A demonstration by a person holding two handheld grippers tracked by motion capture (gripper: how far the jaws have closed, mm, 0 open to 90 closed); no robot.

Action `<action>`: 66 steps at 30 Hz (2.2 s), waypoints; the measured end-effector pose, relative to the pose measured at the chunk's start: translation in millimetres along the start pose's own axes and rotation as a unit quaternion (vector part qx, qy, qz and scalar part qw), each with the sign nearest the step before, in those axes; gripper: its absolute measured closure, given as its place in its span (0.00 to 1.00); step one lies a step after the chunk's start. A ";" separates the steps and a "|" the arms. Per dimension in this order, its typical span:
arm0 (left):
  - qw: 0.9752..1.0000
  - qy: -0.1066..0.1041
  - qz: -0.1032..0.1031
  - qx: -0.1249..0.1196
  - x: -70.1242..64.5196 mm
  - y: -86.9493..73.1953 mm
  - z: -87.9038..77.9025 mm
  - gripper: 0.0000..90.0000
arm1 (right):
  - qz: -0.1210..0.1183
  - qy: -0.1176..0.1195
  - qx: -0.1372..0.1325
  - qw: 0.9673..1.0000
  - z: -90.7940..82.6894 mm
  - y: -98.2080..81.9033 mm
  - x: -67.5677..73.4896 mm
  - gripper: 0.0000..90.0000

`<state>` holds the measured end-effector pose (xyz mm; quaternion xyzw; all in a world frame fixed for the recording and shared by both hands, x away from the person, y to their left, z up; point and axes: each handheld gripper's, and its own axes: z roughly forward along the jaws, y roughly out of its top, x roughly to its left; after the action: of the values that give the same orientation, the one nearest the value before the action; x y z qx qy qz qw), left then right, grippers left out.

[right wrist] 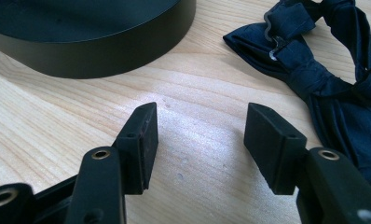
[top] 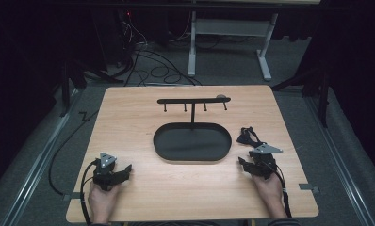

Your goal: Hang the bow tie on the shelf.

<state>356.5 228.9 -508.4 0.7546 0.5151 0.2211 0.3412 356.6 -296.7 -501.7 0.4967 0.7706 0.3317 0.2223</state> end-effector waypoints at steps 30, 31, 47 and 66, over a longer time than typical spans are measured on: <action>1.000 0.000 0.000 0.000 0.0 0.1 0.1 0.31 | 0.002 0.001 0.000 1.000 -0.1 0.0 0.1 0.50; 1.000 0.000 0.000 0.000 0.0 0.1 0.1 0.31 | 0.005 0.000 0.000 1.000 -0.4 -0.1 0.3 0.51; 1.000 0.000 0.000 0.000 -0.1 0.1 0.1 0.31 | 0.027 -0.012 -0.029 0.999 -25.1 3.6 -13.2 0.59; 1.000 0.000 -0.001 -0.001 -0.3 0.1 0.2 0.31 | 0.064 -0.022 -0.057 0.996 -46.1 26.7 -43.1 0.61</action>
<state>356.6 228.5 -508.5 0.7537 0.5158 0.2208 0.3423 359.7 -341.8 -450.2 0.5390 0.7120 0.3774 0.2452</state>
